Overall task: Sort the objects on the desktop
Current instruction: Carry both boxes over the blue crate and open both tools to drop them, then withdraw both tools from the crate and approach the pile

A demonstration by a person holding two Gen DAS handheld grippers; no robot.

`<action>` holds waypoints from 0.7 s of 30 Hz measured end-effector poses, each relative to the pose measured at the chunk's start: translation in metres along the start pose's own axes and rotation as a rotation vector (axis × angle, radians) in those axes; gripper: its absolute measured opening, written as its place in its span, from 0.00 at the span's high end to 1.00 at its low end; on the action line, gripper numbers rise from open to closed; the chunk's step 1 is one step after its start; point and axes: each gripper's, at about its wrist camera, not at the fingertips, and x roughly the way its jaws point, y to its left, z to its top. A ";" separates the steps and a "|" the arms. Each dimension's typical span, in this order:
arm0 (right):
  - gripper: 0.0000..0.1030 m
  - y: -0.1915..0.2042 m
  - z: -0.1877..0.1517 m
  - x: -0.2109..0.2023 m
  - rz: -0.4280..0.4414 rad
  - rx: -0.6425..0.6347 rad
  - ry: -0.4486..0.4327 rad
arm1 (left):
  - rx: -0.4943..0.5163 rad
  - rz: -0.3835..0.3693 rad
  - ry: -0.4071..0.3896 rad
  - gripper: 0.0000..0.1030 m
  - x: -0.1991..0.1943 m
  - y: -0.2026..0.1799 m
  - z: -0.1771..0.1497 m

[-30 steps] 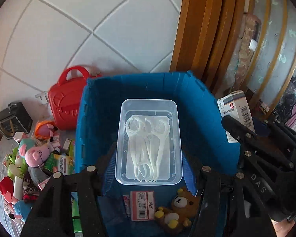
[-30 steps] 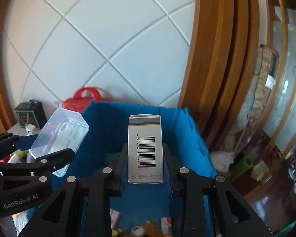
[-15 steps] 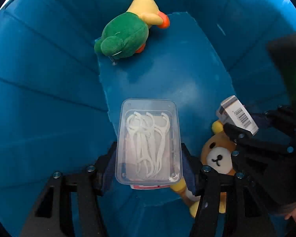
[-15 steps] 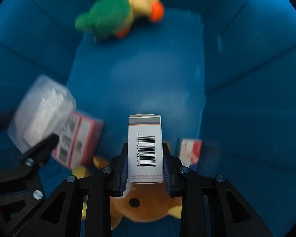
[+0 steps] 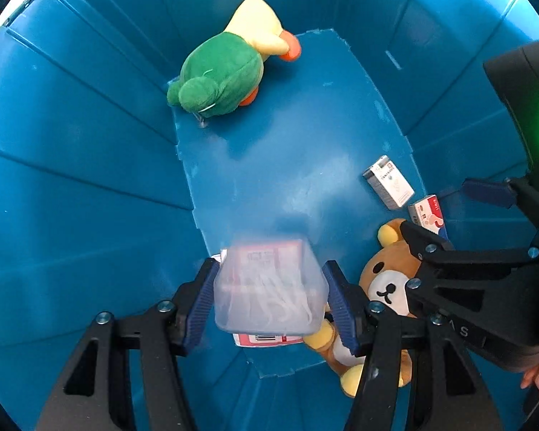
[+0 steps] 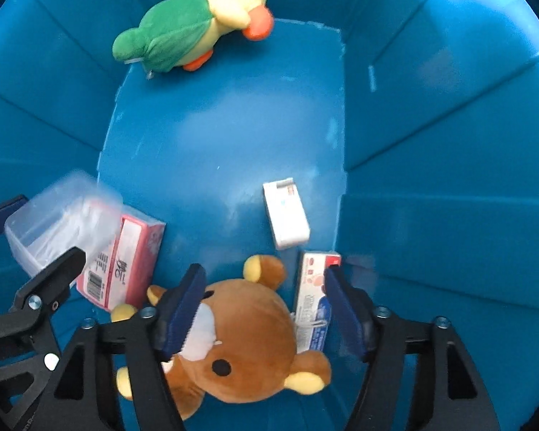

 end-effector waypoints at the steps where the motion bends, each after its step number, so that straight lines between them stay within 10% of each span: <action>1: 0.27 0.000 0.000 -0.003 -0.009 -0.001 -0.007 | 0.001 -0.003 -0.006 0.44 -0.003 0.000 0.000; 21: 0.01 0.040 -0.045 -0.163 0.081 -0.006 -0.360 | -0.080 -0.192 -0.459 0.44 -0.191 0.084 -0.092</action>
